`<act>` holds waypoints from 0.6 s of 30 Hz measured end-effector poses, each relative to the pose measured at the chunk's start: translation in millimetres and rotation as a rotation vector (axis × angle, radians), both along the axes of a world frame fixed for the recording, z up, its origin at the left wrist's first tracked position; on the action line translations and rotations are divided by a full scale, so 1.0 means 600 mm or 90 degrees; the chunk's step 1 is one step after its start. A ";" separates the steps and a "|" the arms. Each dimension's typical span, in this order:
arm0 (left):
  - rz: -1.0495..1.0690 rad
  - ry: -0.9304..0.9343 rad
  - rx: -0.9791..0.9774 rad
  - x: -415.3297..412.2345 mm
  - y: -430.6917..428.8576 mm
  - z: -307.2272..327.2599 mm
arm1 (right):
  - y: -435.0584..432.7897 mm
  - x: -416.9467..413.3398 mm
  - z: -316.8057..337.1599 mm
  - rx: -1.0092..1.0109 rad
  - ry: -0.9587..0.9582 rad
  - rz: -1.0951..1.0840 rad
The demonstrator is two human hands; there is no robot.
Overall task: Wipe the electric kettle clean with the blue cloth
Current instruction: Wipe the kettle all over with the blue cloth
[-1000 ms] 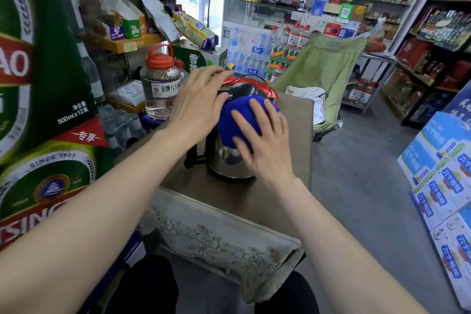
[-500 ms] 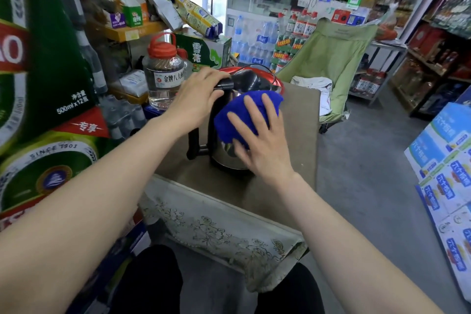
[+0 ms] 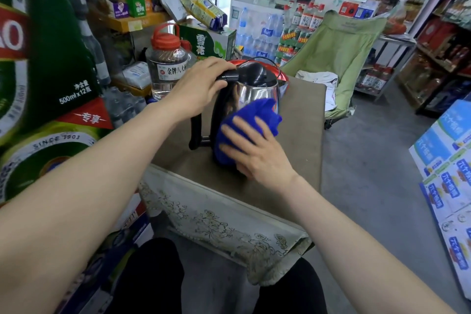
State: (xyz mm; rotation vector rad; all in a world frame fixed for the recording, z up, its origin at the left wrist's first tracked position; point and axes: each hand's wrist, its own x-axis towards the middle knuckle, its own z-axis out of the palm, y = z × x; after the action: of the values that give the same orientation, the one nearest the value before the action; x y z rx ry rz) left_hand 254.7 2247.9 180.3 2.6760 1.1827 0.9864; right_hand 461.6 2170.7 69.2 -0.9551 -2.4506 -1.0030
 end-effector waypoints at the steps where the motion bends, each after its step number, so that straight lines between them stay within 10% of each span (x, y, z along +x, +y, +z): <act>1: -0.002 0.002 -0.003 -0.001 0.000 0.001 | -0.006 0.017 -0.013 -0.021 -0.047 0.026; 5: -0.011 -0.001 -0.011 -0.001 0.001 0.004 | -0.021 0.072 0.004 -0.049 -0.059 0.048; 10: -0.025 0.008 -0.005 -0.005 0.013 0.004 | 0.006 0.010 0.054 -0.006 0.236 -0.058; 15: -0.048 0.035 -0.008 -0.018 0.023 0.013 | -0.012 -0.014 -0.004 -0.016 0.141 -0.040; 18: -0.050 0.050 -0.011 -0.019 0.025 0.020 | -0.010 -0.003 0.014 -0.061 0.362 -0.042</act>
State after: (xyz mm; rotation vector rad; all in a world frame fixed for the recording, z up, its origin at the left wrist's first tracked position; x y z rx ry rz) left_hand 243.1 2262.9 192.1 2.7481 1.0836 0.8648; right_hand 459.7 2164.9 77.6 -1.1666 -2.0103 -0.5335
